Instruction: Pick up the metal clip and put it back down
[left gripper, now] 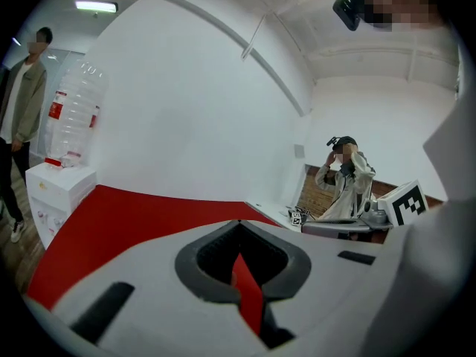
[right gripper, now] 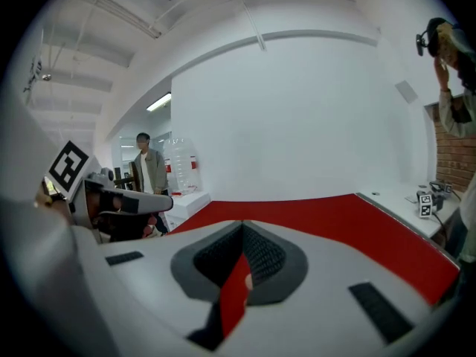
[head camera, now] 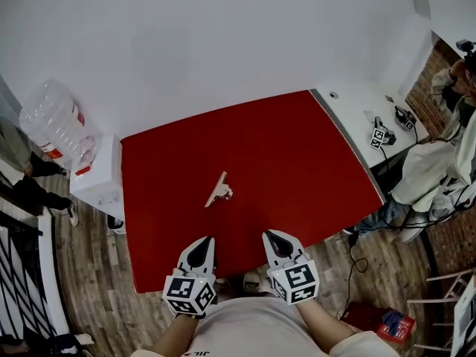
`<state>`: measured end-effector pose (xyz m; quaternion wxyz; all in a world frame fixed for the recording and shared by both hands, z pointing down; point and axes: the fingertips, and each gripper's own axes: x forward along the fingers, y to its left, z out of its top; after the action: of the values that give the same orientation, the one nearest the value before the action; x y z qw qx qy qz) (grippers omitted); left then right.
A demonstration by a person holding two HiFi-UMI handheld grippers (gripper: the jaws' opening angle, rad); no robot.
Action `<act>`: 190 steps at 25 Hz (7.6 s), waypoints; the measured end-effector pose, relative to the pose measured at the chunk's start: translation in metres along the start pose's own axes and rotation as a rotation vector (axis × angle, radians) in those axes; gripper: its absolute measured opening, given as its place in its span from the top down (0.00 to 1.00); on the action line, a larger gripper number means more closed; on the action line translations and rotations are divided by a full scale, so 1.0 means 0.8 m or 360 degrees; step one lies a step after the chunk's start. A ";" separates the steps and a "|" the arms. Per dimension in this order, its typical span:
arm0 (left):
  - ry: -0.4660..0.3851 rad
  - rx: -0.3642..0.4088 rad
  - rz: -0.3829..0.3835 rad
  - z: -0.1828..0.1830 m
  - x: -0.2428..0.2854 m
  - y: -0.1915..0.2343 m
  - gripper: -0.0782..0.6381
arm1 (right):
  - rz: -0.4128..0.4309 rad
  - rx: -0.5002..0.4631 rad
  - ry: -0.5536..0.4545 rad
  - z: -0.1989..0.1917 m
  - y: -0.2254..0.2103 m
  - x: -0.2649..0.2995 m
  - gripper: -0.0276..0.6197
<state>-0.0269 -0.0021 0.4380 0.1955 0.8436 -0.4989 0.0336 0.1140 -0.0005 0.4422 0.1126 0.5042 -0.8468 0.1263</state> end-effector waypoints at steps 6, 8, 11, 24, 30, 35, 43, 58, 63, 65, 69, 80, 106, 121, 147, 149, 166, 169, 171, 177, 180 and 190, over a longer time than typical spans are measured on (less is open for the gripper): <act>0.0020 0.0046 -0.0017 0.012 0.013 0.018 0.88 | -0.0018 0.0011 0.0014 0.007 0.003 0.023 0.95; 0.0026 0.0047 -0.0025 0.013 0.017 0.023 0.88 | -0.0022 0.0015 0.0019 0.008 0.002 0.031 0.95; 0.0037 0.0048 -0.0031 0.015 0.021 0.030 0.88 | -0.0019 0.0008 0.0039 0.009 0.003 0.043 0.95; 0.0096 0.0056 -0.0042 0.004 0.067 0.075 0.88 | -0.0004 0.0073 0.0119 -0.007 -0.005 0.120 0.95; 0.0116 0.0074 -0.0045 0.001 0.099 0.099 0.88 | 0.0010 0.0079 0.0186 -0.031 -0.018 0.179 0.95; 0.0147 0.0057 -0.0045 -0.007 0.111 0.115 0.88 | 0.0041 0.0127 0.0257 -0.063 -0.026 0.231 0.95; 0.0217 -0.0020 -0.0002 -0.028 0.109 0.145 0.88 | 0.0073 0.0303 0.0379 -0.118 -0.027 0.300 0.87; 0.0296 -0.0119 0.0067 -0.052 0.113 0.191 0.88 | -0.0033 0.0688 0.0651 -0.194 -0.042 0.383 0.77; 0.0311 -0.0126 0.0072 -0.056 0.111 0.196 0.88 | -0.0028 0.0793 0.0673 -0.201 -0.041 0.396 0.77; 0.0313 -0.0120 0.0072 -0.057 0.109 0.196 0.89 | -0.0028 0.0803 0.0681 -0.201 -0.040 0.399 0.78; 0.0319 -0.0089 0.0064 -0.059 0.107 0.193 0.88 | 0.0009 0.0918 0.0650 -0.199 -0.040 0.401 0.83; 0.0273 -0.0095 0.0089 -0.045 0.098 0.196 0.88 | 0.0226 0.0805 0.0527 -0.150 0.005 0.390 0.94; -0.0001 0.0097 -0.0021 0.056 0.049 0.096 0.88 | -0.0024 0.0044 -0.0086 0.075 0.013 0.125 0.94; -0.0009 0.0198 0.0052 0.056 0.030 0.092 0.89 | 0.0048 0.0017 -0.0147 0.091 0.038 0.111 0.94; -0.0062 0.0126 0.0039 0.065 0.029 0.086 0.89 | 0.0087 0.0051 -0.0123 0.082 0.036 0.108 0.94; -0.0057 0.0130 0.0037 0.064 0.029 0.085 0.89 | 0.0089 0.0051 -0.0121 0.082 0.035 0.108 0.94; 0.0011 0.0105 0.0044 0.046 0.051 0.098 0.89 | 0.0142 0.0261 -0.0010 0.039 0.006 0.170 0.94; 0.0048 0.0085 0.0047 0.036 0.056 0.107 0.89 | 0.0148 0.0334 0.0055 0.013 -0.003 0.203 0.94; 0.0070 0.0076 0.0051 0.031 0.058 0.114 0.89 | 0.0156 0.0382 0.0102 -0.004 -0.009 0.227 0.94; 0.0145 0.0058 0.0065 0.008 0.070 0.130 0.89 | 0.0163 0.0522 0.0247 -0.068 -0.028 0.285 0.94; 0.0194 0.0047 0.0072 -0.005 0.077 0.139 0.89 | 0.0145 0.0587 0.0337 -0.101 -0.036 0.311 0.94; 0.0254 0.0050 0.0092 -0.026 0.095 0.162 0.89 | 0.0130 0.0761 0.0457 -0.148 -0.061 0.362 0.94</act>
<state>-0.0965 -0.1127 0.5143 0.2204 0.8265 -0.5053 0.1143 0.0297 -0.2235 0.6511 0.1042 0.4588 -0.7880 0.3971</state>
